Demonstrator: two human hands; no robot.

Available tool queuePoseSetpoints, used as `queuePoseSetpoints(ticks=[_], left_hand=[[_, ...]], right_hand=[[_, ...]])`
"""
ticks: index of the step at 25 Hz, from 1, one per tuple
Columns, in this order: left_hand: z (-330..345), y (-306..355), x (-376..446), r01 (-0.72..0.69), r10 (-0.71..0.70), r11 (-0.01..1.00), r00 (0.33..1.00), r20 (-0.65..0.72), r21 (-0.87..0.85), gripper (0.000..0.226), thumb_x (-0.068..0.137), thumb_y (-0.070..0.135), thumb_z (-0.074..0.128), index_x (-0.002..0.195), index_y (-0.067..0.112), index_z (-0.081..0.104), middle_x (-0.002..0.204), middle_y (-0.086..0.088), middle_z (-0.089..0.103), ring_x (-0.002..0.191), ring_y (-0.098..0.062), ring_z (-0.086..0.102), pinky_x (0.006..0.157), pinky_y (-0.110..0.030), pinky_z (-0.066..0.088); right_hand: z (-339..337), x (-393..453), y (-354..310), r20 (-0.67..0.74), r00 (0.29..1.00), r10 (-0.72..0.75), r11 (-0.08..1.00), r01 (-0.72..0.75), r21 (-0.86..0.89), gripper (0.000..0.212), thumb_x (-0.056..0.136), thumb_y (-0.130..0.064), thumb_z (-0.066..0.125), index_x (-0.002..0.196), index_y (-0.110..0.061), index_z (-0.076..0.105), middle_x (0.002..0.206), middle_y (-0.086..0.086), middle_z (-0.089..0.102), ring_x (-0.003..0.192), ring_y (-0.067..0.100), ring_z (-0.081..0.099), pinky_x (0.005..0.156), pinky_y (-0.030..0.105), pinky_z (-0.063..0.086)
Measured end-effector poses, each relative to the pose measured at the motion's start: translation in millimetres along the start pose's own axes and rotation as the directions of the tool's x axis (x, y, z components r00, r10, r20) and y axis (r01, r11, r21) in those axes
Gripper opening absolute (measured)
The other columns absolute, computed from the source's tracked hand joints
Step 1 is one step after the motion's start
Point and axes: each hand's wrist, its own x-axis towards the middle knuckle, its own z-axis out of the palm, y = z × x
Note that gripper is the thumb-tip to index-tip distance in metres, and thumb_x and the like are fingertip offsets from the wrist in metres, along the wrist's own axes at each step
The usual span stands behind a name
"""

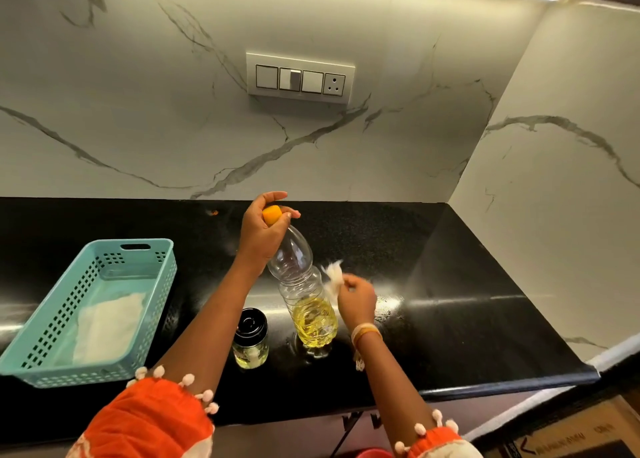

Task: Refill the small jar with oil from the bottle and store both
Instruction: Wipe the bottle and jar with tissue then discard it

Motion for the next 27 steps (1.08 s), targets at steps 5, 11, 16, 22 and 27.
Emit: queuePoseSetpoints(ticks=[5, 11, 16, 22, 27], left_hand=[[7.1, 2.0, -4.7, -0.041, 0.054, 0.995, 0.988, -0.142, 0.094, 0.033, 0.081, -0.005, 0.062, 0.104, 0.014, 0.049, 0.086, -0.004, 0.061, 0.074, -0.01, 0.065, 0.067, -0.018, 0.054], [6.1, 0.0, -5.3, -0.059, 0.065, 0.997, 0.987, -0.149, 0.044, 0.033, 0.082, -0.008, 0.06, 0.104, 0.011, 0.043, 0.085, 0.002, 0.055, 0.066, -0.007, 0.064, 0.062, -0.021, 0.056], [11.7, -1.4, -7.5, -0.137, 0.144, 0.985, 0.987, -0.066, 0.104, 0.043, 0.074, 0.003, 0.064, 0.108, 0.018, 0.042, 0.092, -0.017, 0.06, 0.074, -0.024, 0.066, 0.068, -0.03, 0.058], [21.5, 3.4, -11.8, -0.164, 0.171, 0.98, 0.983, -0.059, 0.114, 0.038, 0.082, 0.005, 0.063, 0.112, 0.017, 0.042, 0.092, 0.008, 0.054, 0.075, -0.023, 0.068, 0.067, -0.029, 0.058], [22.5, 1.2, -13.4, -0.124, 0.139, 0.986, 0.981, -0.133, 0.115, 0.027, 0.09, -0.003, 0.056, 0.109, 0.011, 0.043, 0.083, 0.008, 0.056, 0.066, -0.008, 0.067, 0.06, -0.015, 0.053]], right_hand=[[0.3, 4.2, -51.2, 0.162, 0.955, -0.25, 0.967, 0.254, -0.006, 0.018, 0.089, -0.003, 0.053, 0.091, -0.001, 0.07, 0.086, 0.007, 0.058, 0.08, 0.015, 0.053, 0.068, 0.02, 0.043], [3.4, 4.8, 32.8, 0.374, 0.927, 0.024, 0.962, 0.081, -0.262, 0.03, 0.08, 0.001, 0.051, 0.053, -0.011, 0.051, 0.061, 0.007, 0.041, 0.06, 0.013, 0.039, 0.055, 0.028, 0.026], [-9.0, -2.5, 35.5, 0.31, 0.948, 0.066, 0.979, -0.002, -0.202, 0.036, 0.079, 0.001, 0.052, 0.048, -0.016, 0.047, 0.049, -0.003, 0.036, 0.052, 0.005, 0.032, 0.05, 0.024, 0.031], [-7.9, 3.1, -25.2, 0.148, 0.975, -0.163, 0.978, 0.14, 0.155, 0.017, 0.086, -0.01, 0.062, 0.091, -0.018, 0.077, 0.091, -0.003, 0.071, 0.088, 0.009, 0.065, 0.079, 0.023, 0.054], [-6.0, -19.4, 41.5, 0.234, 0.958, 0.163, 0.987, -0.161, -0.028, 0.018, 0.083, 0.0, 0.062, 0.093, -0.006, 0.076, 0.092, 0.008, 0.075, 0.084, 0.011, 0.067, 0.078, 0.025, 0.055]])
